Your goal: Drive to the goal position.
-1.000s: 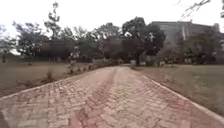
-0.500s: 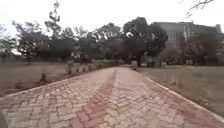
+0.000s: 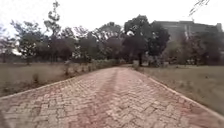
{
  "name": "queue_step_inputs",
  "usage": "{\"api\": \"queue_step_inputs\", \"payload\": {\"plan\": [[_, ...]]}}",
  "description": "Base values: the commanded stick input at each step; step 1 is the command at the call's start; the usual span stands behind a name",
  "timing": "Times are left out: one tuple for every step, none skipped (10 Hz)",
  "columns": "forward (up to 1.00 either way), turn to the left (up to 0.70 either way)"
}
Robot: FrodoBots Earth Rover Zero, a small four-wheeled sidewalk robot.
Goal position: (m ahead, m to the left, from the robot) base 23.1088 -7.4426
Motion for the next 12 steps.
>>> {"api": "queue_step_inputs", "payload": {"plan": [[0.70, 0.00], [0.70, 0.00], [0.70, 0.00], [0.70, 0.00], [0.70, 0.00], [0.70, 0.00], [0.70, 0.00], [0.70, 0.00], [0.70, 0.00], [0.70, 0.00], [0.70, 0.00], [0.70, -0.01]]}}
